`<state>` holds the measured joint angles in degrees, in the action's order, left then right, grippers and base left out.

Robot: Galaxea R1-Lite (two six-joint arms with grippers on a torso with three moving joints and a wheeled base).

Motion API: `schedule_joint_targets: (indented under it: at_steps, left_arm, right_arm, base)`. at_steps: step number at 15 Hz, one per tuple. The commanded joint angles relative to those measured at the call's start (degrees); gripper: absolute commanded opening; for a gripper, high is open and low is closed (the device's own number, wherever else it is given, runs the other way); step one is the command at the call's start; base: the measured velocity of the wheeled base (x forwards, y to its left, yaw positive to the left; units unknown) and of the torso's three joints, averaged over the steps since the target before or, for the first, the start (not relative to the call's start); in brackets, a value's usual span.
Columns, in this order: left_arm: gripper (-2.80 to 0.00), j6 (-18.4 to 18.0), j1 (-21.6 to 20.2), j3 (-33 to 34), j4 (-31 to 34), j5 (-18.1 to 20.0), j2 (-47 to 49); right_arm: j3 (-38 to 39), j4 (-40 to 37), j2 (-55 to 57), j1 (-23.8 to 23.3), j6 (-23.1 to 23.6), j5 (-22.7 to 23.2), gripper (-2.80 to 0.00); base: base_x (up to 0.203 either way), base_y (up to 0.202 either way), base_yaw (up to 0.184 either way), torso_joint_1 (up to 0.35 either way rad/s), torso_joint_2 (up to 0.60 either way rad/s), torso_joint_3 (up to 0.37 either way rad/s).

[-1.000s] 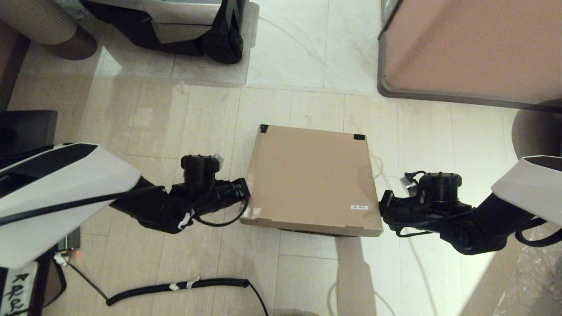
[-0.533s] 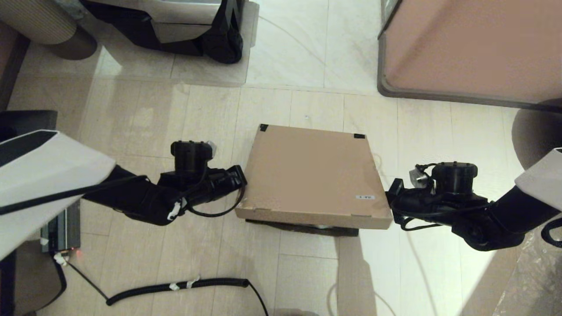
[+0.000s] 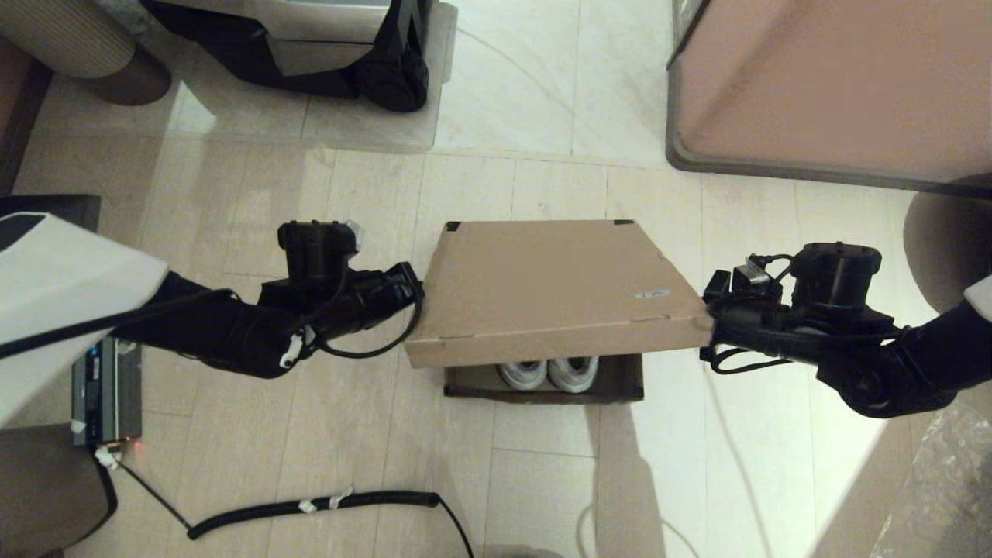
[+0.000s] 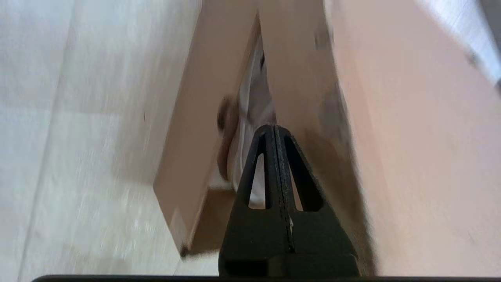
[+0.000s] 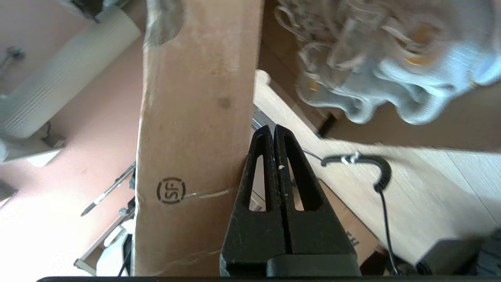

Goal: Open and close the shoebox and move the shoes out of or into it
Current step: Open the shoe box

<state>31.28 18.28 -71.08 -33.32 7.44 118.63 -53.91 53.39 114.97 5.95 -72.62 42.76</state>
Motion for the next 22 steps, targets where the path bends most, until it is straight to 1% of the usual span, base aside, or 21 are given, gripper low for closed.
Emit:
schedule_joint_targets:
  at_steps: [1,2,4,6,8,11,13,15,17,19,20,21,22]
  left_arm:
    - [-2.80,0.18,-1.08,-2.79,-0.12,-1.18,-0.41]
    - [-2.80,0.22,-1.65,-4.07,-0.01,-2.21,-0.41]
    - [-2.80,0.38,-2.61,-6.95,0.82,-2.69,-0.41]
    - [-2.80,0.91,-3.84,-10.05,1.34,-3.16,-0.37]
    - [-2.80,2.03,-4.50,-10.86,1.71,-6.31,-0.45]
    - [-2.80,2.55,-2.81,-8.65,2.52,-6.88,-1.81]
    - [-2.80,2.56,-0.85,-6.77,2.64,-6.91,-2.52]
    - [-2.80,2.56,1.01,-6.37,2.64,-6.91,-2.69]
    - [-2.80,2.50,3.02,-6.35,2.64,-6.91,-2.57]
    - [-2.80,2.43,4.74,-6.52,2.64,-6.96,-1.98]
    - [-2.80,2.22,5.02,-6.65,2.73,-7.03,-1.53]
    - [-2.80,1.76,5.02,-6.90,2.67,-7.39,-0.32]
    - [-2.80,0.37,5.00,-7.61,2.59,-8.98,0.89]
  right_arm:
    - [-2.34,0.31,-0.50,-0.02,-0.69,0.32,-2.80]
    - [-3.30,0.24,-0.54,0.02,-1.41,0.44,-2.80]
    - [-6.09,0.16,-0.62,0.01,-3.99,0.76,-2.80]
    - [-7.58,0.26,-0.57,0.17,-4.15,1.01,-2.80]
    - [-10.26,0.31,0.12,0.20,-4.11,0.93,-2.80]
    - [-20.92,0.22,5.22,0.18,-4.27,0.57,-2.80]
    - [-29.49,0.00,9.46,0.19,-4.49,0.51,-2.80]
    - [-38.38,-0.19,13.88,0.14,-5.97,0.31,-2.80]
    - [-47.54,-0.26,18.82,-0.01,-7.74,-1.09,-2.80]
    - [-56.32,-0.72,23.79,-0.45,-8.29,-3.38,-2.80]
    - [-58.24,-1.61,25.32,-1.00,-7.52,-4.16,-2.80]
    - [-57.79,-3.01,25.13,-1.64,-4.44,-4.83,-2.80]
    - [-56.09,-5.34,24.68,-2.16,2.61,-5.54,-2.80]
  base:
    - [0.000,0.000,0.000,0.000,0.00,0.000]
    - [0.000,0.000,0.000,0.000,0.00,0.000]
    - [0.000,0.000,0.000,0.000,0.00,0.000]
    - [0.000,0.000,0.000,0.000,0.00,0.000]
    - [0.000,0.000,0.000,0.000,0.00,0.000]
    - [0.000,0.000,0.000,0.000,0.00,0.000]
    - [0.000,0.000,0.000,0.000,0.00,0.000]
    - [0.000,0.000,0.000,0.000,0.00,0.000]
    - [0.000,0.000,0.000,0.000,0.00,0.000]
    - [0.000,0.000,0.000,0.000,0.00,0.000]
    - [0.000,0.000,0.000,0.000,0.00,0.000]
    - [0.000,0.000,0.000,0.000,0.00,0.000]
    - [0.000,0.000,0.000,0.000,0.00,0.000]
